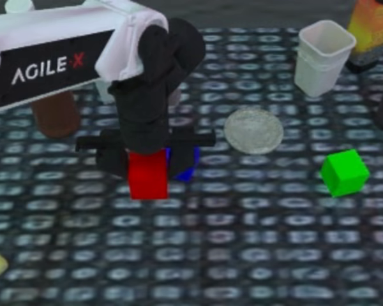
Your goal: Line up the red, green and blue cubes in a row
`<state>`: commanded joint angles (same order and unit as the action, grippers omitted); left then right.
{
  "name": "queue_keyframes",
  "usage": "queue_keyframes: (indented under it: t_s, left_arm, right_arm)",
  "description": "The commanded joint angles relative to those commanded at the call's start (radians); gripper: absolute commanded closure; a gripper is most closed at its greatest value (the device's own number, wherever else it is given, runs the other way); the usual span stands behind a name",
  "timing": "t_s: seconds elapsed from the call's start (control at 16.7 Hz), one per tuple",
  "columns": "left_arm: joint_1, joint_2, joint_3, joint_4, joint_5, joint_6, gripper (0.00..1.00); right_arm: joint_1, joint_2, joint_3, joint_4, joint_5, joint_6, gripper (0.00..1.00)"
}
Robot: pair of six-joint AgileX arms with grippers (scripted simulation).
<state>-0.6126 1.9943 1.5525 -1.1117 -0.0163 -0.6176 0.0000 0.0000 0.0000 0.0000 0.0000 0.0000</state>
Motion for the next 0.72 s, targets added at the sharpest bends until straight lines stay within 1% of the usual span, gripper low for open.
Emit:
queue_keyframes:
  t_s: [0.18, 0.54, 0.72]
  left_arm:
    - [0.004, 0.009, -0.017, 0.019, 0.001, 0.003, 1.00]
    - [0.002, 0.067, -0.158, 0.231, 0.001, 0.001, 1.00]
    - [0.000, 0.077, -0.177, 0.255, 0.001, 0.001, 1.00]
  right_arm:
    - [0.000, 0.000, 0.000, 0.000, 0.000, 0.000, 0.00]
    - [0.000, 0.000, 0.000, 0.000, 0.000, 0.000, 0.00]
    - [0.000, 0.000, 0.000, 0.000, 0.000, 0.000, 0.00]
